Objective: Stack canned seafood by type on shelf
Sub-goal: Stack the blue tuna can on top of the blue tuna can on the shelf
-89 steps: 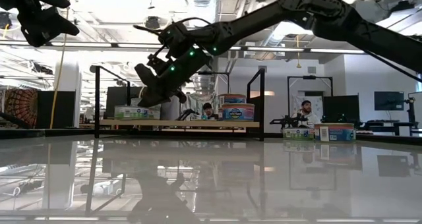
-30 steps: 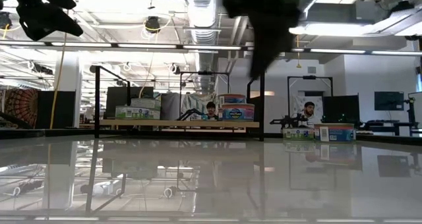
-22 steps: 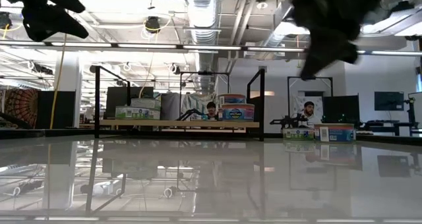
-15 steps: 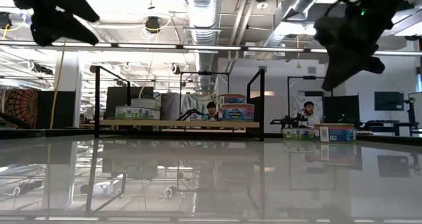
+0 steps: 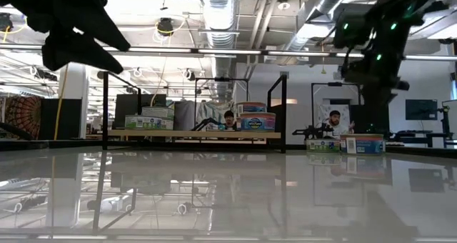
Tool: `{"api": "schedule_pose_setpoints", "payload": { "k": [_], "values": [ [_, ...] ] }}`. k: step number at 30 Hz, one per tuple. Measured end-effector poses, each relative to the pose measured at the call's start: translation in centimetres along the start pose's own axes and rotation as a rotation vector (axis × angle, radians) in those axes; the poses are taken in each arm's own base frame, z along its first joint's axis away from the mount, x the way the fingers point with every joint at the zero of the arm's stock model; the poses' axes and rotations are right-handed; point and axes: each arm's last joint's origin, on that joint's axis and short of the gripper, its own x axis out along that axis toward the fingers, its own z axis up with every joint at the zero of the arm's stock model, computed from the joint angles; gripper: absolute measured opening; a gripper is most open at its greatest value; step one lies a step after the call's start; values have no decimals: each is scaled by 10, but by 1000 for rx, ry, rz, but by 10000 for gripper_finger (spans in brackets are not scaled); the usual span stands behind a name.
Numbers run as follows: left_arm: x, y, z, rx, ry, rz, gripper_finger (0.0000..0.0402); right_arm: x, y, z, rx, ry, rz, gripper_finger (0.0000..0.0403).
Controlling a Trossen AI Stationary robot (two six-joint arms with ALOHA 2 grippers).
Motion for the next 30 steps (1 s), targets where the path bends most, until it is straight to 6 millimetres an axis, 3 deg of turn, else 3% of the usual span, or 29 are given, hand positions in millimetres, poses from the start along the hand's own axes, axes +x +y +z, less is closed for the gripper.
{"api": "schedule_pose_setpoints", "payload": {
  "k": [10, 18, 24, 30],
  "values": [
    [8, -2, -7, -73, 6, 12, 196, 43, 3, 15, -50, 66, -56, 24],
    [8, -2, -8, 70, 14, 7, 196, 42, 24, 2, -82, 112, -58, 24],
    [8, -2, -8, 61, 28, 1, 196, 27, 69, -24, -61, 108, 114, 24],
    [7, 0, -9, 8, 46, 21, 196, 7, 135, -56, 18, 70, 468, 19]
  ]
}}
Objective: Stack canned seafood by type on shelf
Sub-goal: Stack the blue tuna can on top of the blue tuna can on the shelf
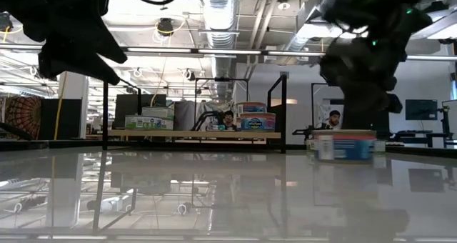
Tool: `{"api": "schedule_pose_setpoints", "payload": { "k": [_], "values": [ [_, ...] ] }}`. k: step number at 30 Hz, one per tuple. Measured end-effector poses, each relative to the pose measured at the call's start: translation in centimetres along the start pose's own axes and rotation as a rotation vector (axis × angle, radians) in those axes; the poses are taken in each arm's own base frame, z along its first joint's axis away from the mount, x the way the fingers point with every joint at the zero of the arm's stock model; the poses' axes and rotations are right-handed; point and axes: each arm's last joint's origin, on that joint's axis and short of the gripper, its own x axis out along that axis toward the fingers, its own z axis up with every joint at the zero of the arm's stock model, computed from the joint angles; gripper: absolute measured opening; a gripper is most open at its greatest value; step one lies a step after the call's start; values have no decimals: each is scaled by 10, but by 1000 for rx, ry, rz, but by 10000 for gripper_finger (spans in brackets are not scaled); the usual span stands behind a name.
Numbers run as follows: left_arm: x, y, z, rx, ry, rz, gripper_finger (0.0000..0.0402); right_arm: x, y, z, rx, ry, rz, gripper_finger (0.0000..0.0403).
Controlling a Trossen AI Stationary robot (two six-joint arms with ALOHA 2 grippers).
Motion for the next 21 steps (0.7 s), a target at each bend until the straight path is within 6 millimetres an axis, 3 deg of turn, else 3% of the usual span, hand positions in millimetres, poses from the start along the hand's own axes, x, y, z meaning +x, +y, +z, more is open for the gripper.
{"api": "schedule_pose_setpoints", "payload": {
  "k": [3, 9, 15, 21],
  "values": [
    [0, 1, -1, -12, 34, -1, 196, 13, 29, -12, 41, -10, 111, 17],
    [0, 0, -3, 52, 89, -28, 196, 49, 87, -17, 16, 14, 108, 15],
    [0, -1, -4, 85, 139, -58, 196, 68, 141, 6, -49, -29, 147, 15],
    [-1, -1, -6, 93, 175, -77, 196, 69, 167, 37, -143, -83, 102, 20]
  ]
}}
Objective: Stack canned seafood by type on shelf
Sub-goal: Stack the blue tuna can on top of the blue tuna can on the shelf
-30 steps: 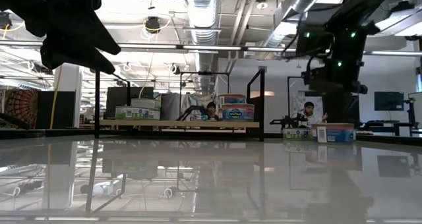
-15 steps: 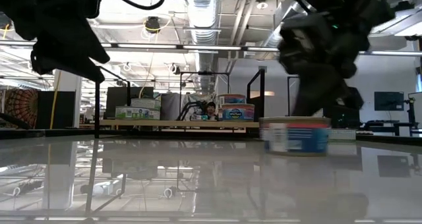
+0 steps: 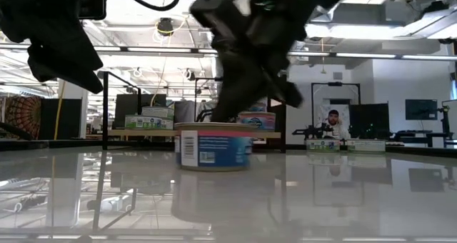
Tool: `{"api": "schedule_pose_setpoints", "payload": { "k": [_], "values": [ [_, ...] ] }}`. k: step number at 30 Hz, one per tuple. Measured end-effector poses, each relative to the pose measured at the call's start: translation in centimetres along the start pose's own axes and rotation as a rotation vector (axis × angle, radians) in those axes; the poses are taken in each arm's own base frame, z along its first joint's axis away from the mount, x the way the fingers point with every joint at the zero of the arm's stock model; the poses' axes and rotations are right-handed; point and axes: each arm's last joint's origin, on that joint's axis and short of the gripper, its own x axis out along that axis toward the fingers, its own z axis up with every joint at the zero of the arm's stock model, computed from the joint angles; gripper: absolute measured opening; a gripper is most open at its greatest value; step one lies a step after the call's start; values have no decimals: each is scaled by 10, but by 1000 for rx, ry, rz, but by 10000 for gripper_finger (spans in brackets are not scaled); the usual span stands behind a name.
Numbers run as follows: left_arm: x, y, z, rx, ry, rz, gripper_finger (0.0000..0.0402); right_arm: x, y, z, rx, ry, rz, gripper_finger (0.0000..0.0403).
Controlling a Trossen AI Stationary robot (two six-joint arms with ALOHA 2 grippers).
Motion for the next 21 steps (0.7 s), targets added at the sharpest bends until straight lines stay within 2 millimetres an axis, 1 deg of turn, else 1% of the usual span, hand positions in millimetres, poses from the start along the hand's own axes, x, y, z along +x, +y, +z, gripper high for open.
{"api": "schedule_pose_setpoints", "payload": {
  "k": [2, 5, 7, 9, 12, 14, 16, 19, 21],
  "values": [
    [0, 0, 0, -4, 6, -6, 196, -10, 7, 11, -6, -10, -2, 24],
    [0, -2, 0, -15, 8, -22, 196, -34, 18, 23, -37, -34, -2, 26],
    [0, -2, 0, -6, 7, -23, 196, -50, 24, 24, -64, -44, -13, 24],
    [0, -1, 1, -4, 5, -20, 196, -65, 25, 20, -87, -29, -34, 22],
    [1, -1, 2, -29, 1, -20, 196, -79, 20, 1, -115, 5, -120, 21],
    [1, -2, 3, -20, -4, -30, 196, -82, 11, -19, -111, 26, -204, 21],
    [0, -4, 3, 6, -9, -47, 196, -83, 1, -41, -80, 48, -248, 21],
    [0, -9, 4, 16, -30, -89, 196, -88, -15, -67, -1, 60, -260, 21],
    [1, -12, 5, 19, -46, -111, 196, -91, -23, -79, 51, 42, -240, 21]
  ]
}}
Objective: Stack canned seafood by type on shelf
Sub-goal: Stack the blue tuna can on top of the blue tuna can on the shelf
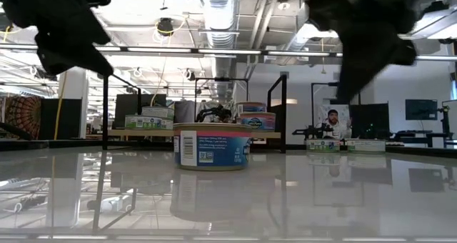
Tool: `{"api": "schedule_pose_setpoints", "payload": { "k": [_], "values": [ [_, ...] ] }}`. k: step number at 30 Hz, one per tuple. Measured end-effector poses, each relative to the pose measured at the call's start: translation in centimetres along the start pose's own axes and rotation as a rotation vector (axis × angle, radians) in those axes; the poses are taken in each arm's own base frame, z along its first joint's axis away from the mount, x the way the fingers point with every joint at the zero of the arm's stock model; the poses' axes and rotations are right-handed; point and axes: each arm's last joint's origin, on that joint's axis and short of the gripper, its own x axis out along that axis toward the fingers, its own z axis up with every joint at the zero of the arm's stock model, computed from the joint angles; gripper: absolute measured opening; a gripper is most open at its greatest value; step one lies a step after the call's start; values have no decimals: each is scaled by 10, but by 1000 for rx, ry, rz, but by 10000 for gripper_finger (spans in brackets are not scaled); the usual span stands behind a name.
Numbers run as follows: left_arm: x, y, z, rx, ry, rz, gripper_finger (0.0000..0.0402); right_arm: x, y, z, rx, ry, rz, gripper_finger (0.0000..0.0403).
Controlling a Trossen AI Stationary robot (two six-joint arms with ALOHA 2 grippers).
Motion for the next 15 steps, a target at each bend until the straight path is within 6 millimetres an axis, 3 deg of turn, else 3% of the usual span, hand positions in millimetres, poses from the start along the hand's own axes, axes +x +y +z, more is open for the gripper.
{"api": "schedule_pose_setpoints", "payload": {
  "k": [4, 8, 15],
  "values": [
    [16, -3, -1, 31, -31, -9, 196, -3, -14, -10, 108, -67, 55, 27],
    [39, -1, -7, 38, -17, -4, 196, -4, -15, -10, 168, -88, 108, 38],
    [55, 8, -6, -266, -29, 43, 196, 19, 3, -4, 280, -140, 241, 57]
  ]
}}
